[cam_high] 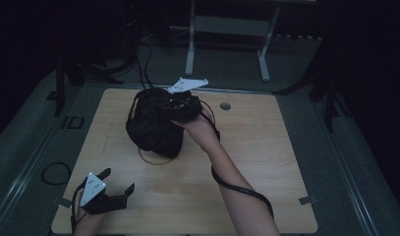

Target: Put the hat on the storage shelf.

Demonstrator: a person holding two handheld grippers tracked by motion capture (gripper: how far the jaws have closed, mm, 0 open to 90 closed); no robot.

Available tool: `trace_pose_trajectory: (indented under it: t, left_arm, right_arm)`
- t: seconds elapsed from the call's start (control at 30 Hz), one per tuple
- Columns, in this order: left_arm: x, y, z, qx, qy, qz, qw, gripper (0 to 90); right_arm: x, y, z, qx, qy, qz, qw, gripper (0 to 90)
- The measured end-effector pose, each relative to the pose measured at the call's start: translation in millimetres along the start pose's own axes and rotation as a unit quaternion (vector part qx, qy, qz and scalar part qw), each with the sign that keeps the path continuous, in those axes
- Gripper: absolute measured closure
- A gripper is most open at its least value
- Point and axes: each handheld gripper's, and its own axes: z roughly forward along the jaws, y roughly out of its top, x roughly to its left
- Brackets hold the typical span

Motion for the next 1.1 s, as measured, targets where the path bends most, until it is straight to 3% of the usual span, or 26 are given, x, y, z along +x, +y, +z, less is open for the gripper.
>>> trace_pose_trajectory:
  t: [0.27,0.53,0.87,1.0,1.1]
  left_arm:
    - [-0.2,-0.2,0.0,0.001,-0.002,0.001,1.0,1.8]
    - [-0.4,-0.6,0.9,0.001,-0.003,-0.002,1.0,1.8]
    - [-3.1,-1.3,3.6,0.006,-0.008,-0.002,0.9999,1.8]
    - [-3.4,-1.8,3.9,0.005,-0.009,-0.004,0.9999,1.8]
    - [-3.3,-2.6,3.8,0.008,-0.005,-0.003,0.9999,1.8]
  right_arm:
    - [1.1,-1.1,3.1,0.006,-0.007,-0.002,1.0,61.9]
    - [2.0,4.6,-9.3,-0.01,-0.011,-0.005,0.9999,52.6]
    - [2.8,-4.4,-16.8,0.008,0.021,-0.024,0.9995,36.8]
    - [3.5,-12.5,-24.5,-0.009,0.035,-0.005,0.9994,23.2]
    - [5.1,-15.8,-29.5,-0.015,0.042,0.004,0.999,19.3]
